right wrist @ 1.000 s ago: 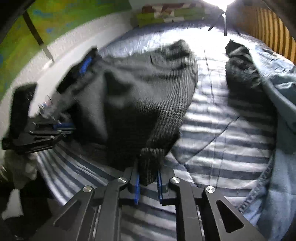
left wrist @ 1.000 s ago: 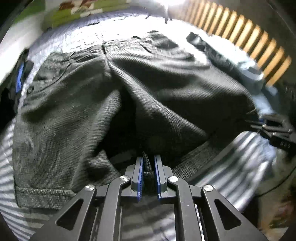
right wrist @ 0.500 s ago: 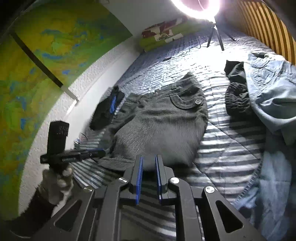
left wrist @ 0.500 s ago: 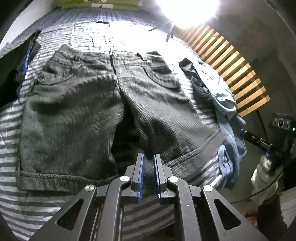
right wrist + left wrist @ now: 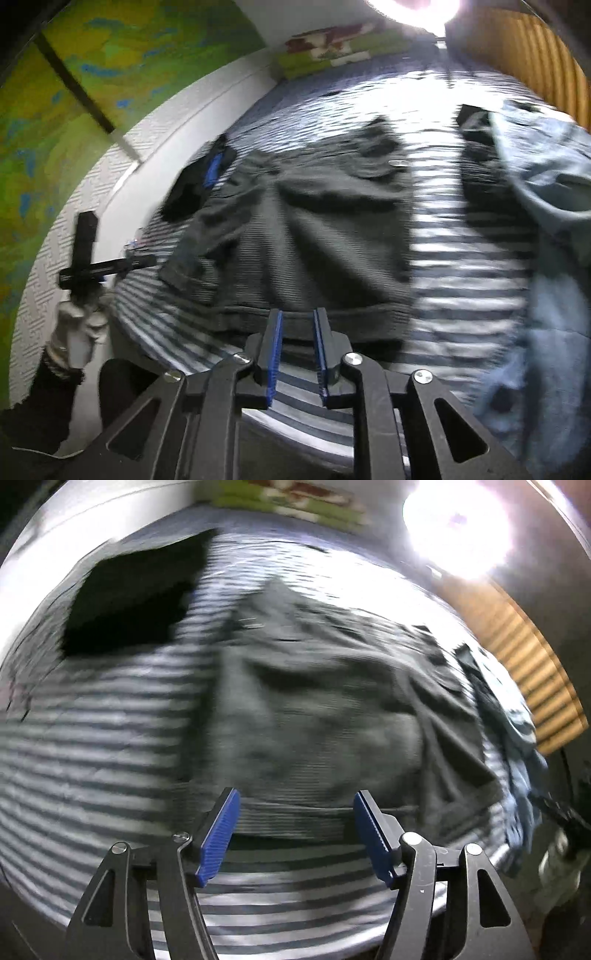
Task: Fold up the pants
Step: 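Grasp the shorts' leg hem with the left gripper while the right gripper grasps the other hem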
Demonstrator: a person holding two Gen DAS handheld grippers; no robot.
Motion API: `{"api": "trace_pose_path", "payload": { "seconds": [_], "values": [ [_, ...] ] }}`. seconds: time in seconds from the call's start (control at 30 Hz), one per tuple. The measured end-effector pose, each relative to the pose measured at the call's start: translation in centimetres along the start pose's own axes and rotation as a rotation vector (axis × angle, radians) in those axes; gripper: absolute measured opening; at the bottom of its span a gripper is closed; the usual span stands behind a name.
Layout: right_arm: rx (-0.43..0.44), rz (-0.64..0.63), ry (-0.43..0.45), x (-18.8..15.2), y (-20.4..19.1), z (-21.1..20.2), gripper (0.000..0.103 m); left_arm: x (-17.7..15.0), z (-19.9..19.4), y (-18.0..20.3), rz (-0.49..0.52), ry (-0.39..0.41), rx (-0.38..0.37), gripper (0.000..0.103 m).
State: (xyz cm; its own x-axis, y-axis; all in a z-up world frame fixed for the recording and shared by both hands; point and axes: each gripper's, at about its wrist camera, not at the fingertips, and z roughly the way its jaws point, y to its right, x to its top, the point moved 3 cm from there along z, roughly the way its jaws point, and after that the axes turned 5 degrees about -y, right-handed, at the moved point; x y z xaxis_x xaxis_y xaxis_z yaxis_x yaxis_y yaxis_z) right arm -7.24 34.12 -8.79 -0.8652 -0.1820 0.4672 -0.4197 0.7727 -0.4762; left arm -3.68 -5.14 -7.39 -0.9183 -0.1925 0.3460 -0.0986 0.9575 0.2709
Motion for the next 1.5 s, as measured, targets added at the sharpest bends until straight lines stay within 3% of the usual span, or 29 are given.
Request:
{"api": "trace_pose_path", "payload": {
  "seconds": [0.1, 0.3, 0.5, 0.6, 0.7, 0.83, 0.97, 1.0, 1.03, 1.13, 1.3, 1.5],
  "values": [
    [0.065, -0.052, -0.016, 0.9, -4.2, 3.0, 0.040, 0.0, 0.9, -4.7, -0.090, 0.001, 0.020, 0.070],
    [0.147, -0.150, -0.120, 1.9, -12.2, 11.2, 0.041, -0.2, 3.5, -9.9, -0.177, -0.038, -0.047, 0.074],
    [0.004, -0.164, -0.177, 2.7, -13.5, 17.0, 0.043, -0.7, 5.0, -10.2, -0.187, -0.063, -0.134, 0.075],
    [-0.003, -0.103, -0.200, 2.8, -12.0, 17.6, 0.043, -0.8, 5.4, -9.4, -0.163, -0.064, -0.132, 0.072],
    [0.008, -0.073, -0.209, 2.8, -11.2, 17.9, 0.043, -0.7, 5.7, -8.9, -0.157, -0.067, -0.133, 0.053],
    [0.021, -0.069, -0.217, 2.9, -11.5, 18.6, 0.043, -0.4, 5.2, -8.8, -0.164, -0.061, -0.122, 0.038],
    [0.025, -0.132, -0.247, 2.9, -12.9, 18.9, 0.043, 0.5, 3.5, -8.5, -0.178, -0.032, -0.140, 0.035],
    [0.024, -0.141, -0.256, 2.8, -13.2, 19.0, 0.037, 0.9, 2.9, -8.4, -0.178, -0.022, -0.142, 0.035],
    [0.028, -0.141, -0.263, 2.9, -13.4, 19.1, 0.024, 1.3, 2.3, -8.2, -0.174, -0.014, -0.140, 0.035],
    [0.090, -0.086, -0.262, 3.7, -13.6, 18.2, 0.017, 2.4, 0.0, -7.4, -0.141, 0.012, -0.102, 0.035],
    [0.198, 0.037, -0.213, 5.6, -13.3, 14.9, 0.015, 3.4, -3.2, -6.4, -0.099, 0.028, -0.066, 0.034],
    [0.254, 0.171, -0.276, 4.8, -11.6, 13.9, 0.015, 3.0, -3.9, -4.8, -0.046, -0.007, -0.030, 0.035]
  ]
}}
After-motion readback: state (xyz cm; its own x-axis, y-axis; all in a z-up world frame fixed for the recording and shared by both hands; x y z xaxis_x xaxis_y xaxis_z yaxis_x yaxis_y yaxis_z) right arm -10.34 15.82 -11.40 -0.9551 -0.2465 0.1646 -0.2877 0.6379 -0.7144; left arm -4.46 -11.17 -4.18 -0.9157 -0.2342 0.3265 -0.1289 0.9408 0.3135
